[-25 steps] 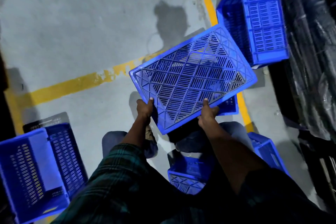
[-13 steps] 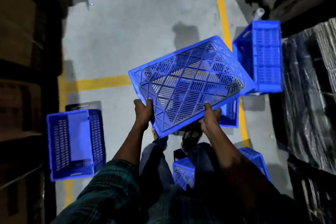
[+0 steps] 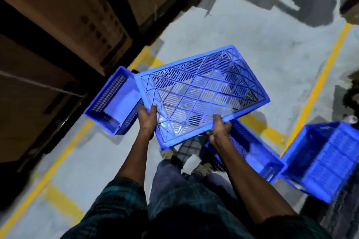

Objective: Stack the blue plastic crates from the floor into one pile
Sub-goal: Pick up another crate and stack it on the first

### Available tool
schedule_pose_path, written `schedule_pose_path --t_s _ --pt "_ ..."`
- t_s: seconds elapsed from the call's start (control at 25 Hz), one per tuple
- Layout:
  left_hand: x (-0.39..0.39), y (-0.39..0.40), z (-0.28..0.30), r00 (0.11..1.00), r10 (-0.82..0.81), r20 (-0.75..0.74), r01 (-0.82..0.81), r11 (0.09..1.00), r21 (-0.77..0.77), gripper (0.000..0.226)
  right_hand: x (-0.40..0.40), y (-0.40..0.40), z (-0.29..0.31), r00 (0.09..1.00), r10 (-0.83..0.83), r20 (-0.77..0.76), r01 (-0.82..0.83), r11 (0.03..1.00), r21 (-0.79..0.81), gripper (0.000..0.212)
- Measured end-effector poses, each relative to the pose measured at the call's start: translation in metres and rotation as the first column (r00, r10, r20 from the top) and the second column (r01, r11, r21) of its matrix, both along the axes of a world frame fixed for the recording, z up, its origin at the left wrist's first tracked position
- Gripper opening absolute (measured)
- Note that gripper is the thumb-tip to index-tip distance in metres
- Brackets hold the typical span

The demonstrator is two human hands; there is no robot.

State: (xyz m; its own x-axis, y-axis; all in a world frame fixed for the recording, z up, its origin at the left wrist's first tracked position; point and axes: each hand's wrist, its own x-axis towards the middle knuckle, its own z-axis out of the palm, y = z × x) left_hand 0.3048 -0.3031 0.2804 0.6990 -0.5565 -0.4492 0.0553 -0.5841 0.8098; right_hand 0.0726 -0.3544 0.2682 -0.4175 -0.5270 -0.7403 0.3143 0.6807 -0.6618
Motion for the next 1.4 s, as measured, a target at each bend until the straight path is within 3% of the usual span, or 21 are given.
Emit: schedule_pose_path --t_s 0.24,0.36,0.52,0.6,0.68,0.72,0.8,0.84,0.96,1.0,1.12,1.24,1.32,1.4 --pt "0.093 0.049 0.009 0.978 0.207 -0.04 -0.208 0.978 -0.027 0.031 0.111 -0.012 0.044 0.967 0.241 0.089 -0.25 0.96 0.122 0.027" --pt "0.136 0.058 0.021 0.951 0.284 -0.12 -0.294 0.953 -0.076 0.028 0.152 -0.029 0.056 0.897 0.394 0.203 -0.421 0.9 0.116 0.026" --pt "0.169 0.089 0.016 0.86 0.396 -0.323 -0.455 0.881 -0.132 0.055 0.193 -0.048 0.055 0.778 0.576 0.252 -0.62 0.769 0.157 0.031" --pt "0.167 0.108 0.003 0.799 0.482 -0.359 -0.524 0.851 -0.024 0.062 0.209 -0.053 0.058 0.741 0.621 0.257 -0.666 0.729 0.158 0.027" --pt "0.156 0.128 -0.011 0.679 0.549 -0.487 -0.524 0.828 0.202 0.063 0.22 -0.055 0.069 0.711 0.653 0.263 -0.7 0.694 0.169 0.013" --pt "0.149 0.137 -0.017 0.556 0.531 -0.639 -0.474 0.834 0.281 0.066 0.22 -0.058 0.067 0.699 0.664 0.265 -0.713 0.677 0.185 0.012" --pt "0.133 0.145 -0.014 0.291 0.404 -0.867 -0.443 0.86 0.252 0.069 0.219 -0.067 0.073 0.65 0.708 0.274 -0.759 0.614 0.214 0.029" --pt "0.128 0.144 -0.013 0.242 0.374 -0.895 -0.486 0.845 0.222 0.067 0.221 -0.069 0.082 0.625 0.724 0.293 -0.781 0.586 0.216 0.035" --pt "0.126 0.123 -0.002 0.315 0.366 -0.876 -0.573 0.809 0.131 0.061 0.222 -0.088 0.105 0.656 0.72 0.224 -0.753 0.604 0.261 0.013" --pt "0.128 0.112 0.006 0.363 0.382 -0.85 -0.584 0.804 0.112 0.06 0.223 -0.095 0.109 0.638 0.742 0.208 -0.765 0.579 0.282 0.019" --pt "0.135 0.079 0.022 0.487 0.48 -0.73 -0.636 0.767 0.08 0.052 0.214 -0.113 0.108 0.715 0.665 0.217 -0.693 0.63 0.352 0.026" --pt "0.148 0.05 0.03 0.591 0.557 -0.584 -0.65 0.757 0.065 0.059 0.203 -0.112 0.09 0.742 0.593 0.312 -0.67 0.656 0.347 0.014" --pt "0.15 0.031 0.038 0.709 0.539 -0.454 -0.595 0.803 0.025 0.064 0.196 -0.11 0.077 0.717 0.608 0.339 -0.697 0.629 0.345 0.039" --pt "0.146 0.012 0.051 0.812 0.483 -0.328 -0.521 0.853 -0.035 0.055 0.189 -0.11 0.07 0.769 0.502 0.396 -0.638 0.636 0.433 0.061"
